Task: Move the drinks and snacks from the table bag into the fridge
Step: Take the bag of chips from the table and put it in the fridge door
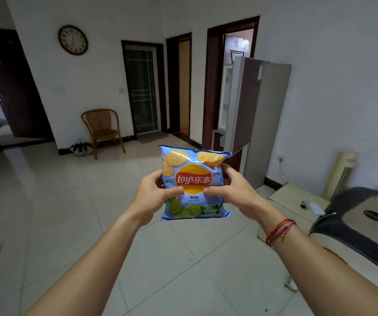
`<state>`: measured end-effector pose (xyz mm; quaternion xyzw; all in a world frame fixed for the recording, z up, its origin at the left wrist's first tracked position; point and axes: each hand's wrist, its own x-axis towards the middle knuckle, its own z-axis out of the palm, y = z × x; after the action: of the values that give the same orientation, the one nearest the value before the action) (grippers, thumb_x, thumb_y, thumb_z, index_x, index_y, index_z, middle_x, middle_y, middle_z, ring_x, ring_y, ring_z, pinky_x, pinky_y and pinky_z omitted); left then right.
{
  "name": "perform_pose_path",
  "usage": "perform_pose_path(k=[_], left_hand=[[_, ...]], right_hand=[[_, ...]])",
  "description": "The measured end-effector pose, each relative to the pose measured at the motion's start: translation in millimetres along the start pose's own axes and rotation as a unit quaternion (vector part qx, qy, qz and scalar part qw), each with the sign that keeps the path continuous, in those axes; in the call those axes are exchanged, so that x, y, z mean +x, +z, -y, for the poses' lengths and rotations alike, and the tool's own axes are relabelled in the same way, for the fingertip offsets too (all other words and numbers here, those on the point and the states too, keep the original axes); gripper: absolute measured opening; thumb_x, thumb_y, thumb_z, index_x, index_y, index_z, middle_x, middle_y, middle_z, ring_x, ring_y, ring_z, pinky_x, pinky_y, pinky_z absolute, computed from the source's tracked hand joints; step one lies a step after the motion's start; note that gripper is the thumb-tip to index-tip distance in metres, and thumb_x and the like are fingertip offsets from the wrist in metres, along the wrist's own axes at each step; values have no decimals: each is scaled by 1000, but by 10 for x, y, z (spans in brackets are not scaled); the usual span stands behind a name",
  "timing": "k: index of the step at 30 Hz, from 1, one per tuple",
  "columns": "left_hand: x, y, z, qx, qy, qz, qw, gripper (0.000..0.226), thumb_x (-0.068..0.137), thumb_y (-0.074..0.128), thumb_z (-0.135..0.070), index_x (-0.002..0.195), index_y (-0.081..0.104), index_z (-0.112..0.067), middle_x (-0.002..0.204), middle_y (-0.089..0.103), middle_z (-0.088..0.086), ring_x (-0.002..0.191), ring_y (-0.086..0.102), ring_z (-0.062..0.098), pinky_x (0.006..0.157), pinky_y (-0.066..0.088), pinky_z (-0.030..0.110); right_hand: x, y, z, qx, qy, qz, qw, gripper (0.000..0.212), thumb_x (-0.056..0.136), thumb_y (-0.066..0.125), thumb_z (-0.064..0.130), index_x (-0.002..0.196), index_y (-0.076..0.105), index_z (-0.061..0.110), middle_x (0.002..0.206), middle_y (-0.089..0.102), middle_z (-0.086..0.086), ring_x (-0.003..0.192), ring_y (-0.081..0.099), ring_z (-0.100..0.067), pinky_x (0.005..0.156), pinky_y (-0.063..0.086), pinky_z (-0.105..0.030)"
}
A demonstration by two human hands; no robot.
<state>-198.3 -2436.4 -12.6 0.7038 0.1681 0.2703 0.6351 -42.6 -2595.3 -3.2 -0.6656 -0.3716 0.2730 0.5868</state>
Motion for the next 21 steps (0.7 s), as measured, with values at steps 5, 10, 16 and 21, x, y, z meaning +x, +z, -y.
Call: perform_pose_path(k=[5,10,16,21], left_hand=[[755,-98,222,-8,-12,-4,1000,35,78,78,-5,110,65,-15,102,75,3,93,73,21,73,60,35],[1592,-289,491,-13,-19,-4,1000,35,78,78,-5,109,65,-15,101,76,1,92,73,20,69,59,31],[2882,-677,784,-14,-26,5,1000,37,76,80,-4,109,66,-13,101,75,3,91,73,20,65,58,26],[3934,-965,887,-15,-34,22,999,37,76,79,-2,108,66,-15,103,75,3,89,73,18,64,58,25]], right_hand=[[776,-120,-150,-1,13,-1,1000,55,82,79,6,122,53,33,117,71,5,97,74,-13,70,60,-27],[1644,-159,-340,5,21,-7,1000,53,82,79,4,120,55,32,111,74,6,95,75,-12,68,59,-26],[2910,-157,-484,16,30,-26,999,54,82,79,1,123,56,27,105,77,5,96,76,-18,77,62,-34],[3947,-190,-532,27,36,-40,998,56,81,78,0,126,56,25,106,78,1,98,75,-24,91,59,-51]])
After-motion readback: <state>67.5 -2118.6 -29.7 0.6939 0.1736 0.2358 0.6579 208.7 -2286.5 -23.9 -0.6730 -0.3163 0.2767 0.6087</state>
